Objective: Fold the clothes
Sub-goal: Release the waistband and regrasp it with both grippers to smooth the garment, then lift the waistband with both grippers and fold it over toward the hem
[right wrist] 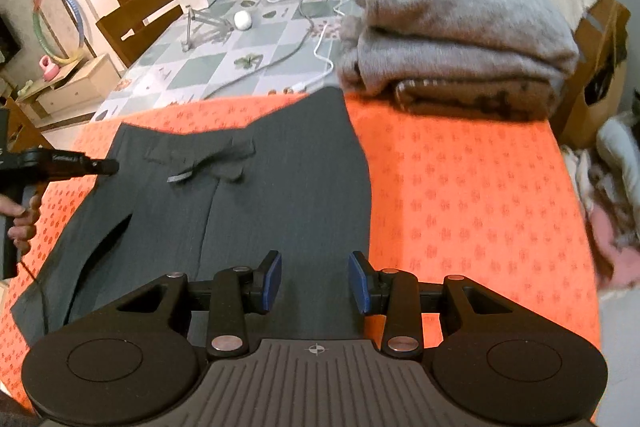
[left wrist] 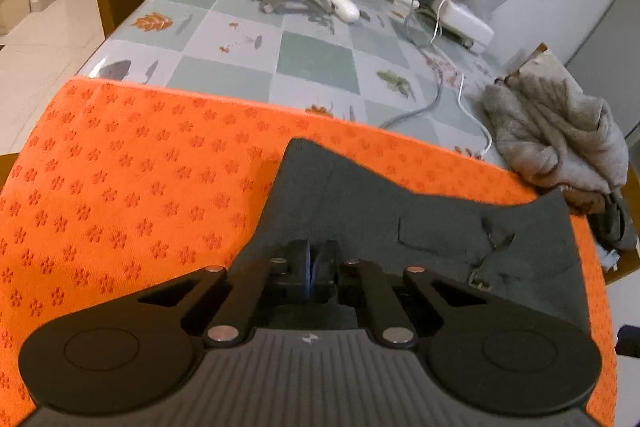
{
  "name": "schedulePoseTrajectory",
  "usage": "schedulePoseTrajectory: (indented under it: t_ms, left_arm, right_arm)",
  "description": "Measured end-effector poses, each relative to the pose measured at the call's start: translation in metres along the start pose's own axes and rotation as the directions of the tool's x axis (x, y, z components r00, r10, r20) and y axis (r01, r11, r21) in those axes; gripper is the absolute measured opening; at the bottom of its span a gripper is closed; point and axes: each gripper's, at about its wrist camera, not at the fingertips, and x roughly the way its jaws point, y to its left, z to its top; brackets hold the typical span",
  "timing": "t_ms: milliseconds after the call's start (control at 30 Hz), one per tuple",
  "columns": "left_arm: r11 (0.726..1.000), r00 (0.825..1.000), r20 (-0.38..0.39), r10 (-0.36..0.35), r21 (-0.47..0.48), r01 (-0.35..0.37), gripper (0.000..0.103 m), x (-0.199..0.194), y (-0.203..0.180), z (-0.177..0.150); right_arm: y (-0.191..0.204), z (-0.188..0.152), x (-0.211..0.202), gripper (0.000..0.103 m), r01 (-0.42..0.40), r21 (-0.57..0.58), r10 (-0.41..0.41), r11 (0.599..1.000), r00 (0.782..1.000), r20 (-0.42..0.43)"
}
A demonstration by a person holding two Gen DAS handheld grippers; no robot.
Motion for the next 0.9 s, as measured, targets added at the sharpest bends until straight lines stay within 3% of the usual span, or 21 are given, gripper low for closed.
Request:
schedulePoseTrajectory:
  t_ms: [33, 100, 167, 233, 433, 600, 800, 833, 900]
  left_arm:
    - [1.000, 1.000, 0.008, -0.010, -0.011, 0.010, 0.008, -0.003, 0.001, 0.003]
    - [0.999, 0.999, 0.032, -0.034, -0.041, 0.036, 0.020, -0.014, 0.004, 0.009]
    - [0.997, 0.997, 0.057, -0.045, -0.061, 0.048, 0.048, -0.021, 0.006, 0.018]
    - [0.995, 0.996, 0.071, -0.051, -0.077, 0.056, 0.052, -0.024, 0.009, 0.029]
    - [0.993, 0.998, -0.019, -0.067, -0.095, 0.065, 0.066, -0.003, 0.019, 0.061]
    - [0.995, 0.993, -0.101, -0.068, -0.080, 0.060, 0.067, 0.021, 0.022, 0.071]
    - [0.996, 0.981, -0.174, -0.087, -0.032, 0.083, 0.067, 0.046, 0.020, 0.070]
    - [0.996, 0.980, -0.177, -0.094, -0.026, 0.091, 0.067, 0.048, 0.020, 0.070]
    - [0.994, 0.978, -0.175, -0.113, -0.018, 0.112, 0.065, 0.051, 0.020, 0.068]
  right_arm:
    - [-0.001, 0.006, 0.003, 0.042, 0.001, -0.007, -0.001, 1.000, 1.000, 0.005]
    - [-0.005, 0.020, 0.008, 0.047, 0.001, -0.013, 0.000, 1.000, 1.000, 0.018]
    - [-0.010, 0.036, 0.016, 0.048, -0.009, -0.009, 0.009, 1.000, 1.000, 0.027]
    - [-0.015, 0.051, 0.024, 0.048, -0.020, -0.002, 0.021, 1.000, 0.999, 0.034]
    - [-0.030, 0.098, 0.060, 0.052, -0.061, -0.007, 0.061, 0.998, 0.998, 0.020]
    - [-0.043, 0.123, 0.099, 0.056, -0.094, 0.015, 0.094, 0.996, 0.995, -0.042]
    - [-0.053, 0.132, 0.137, 0.055, -0.160, 0.059, 0.167, 0.985, 0.975, -0.147]
    - [-0.054, 0.134, 0.144, 0.053, -0.171, 0.067, 0.180, 0.983, 0.970, -0.164]
    - [-0.058, 0.136, 0.151, 0.023, -0.207, 0.093, 0.222, 0.974, 0.956, -0.191]
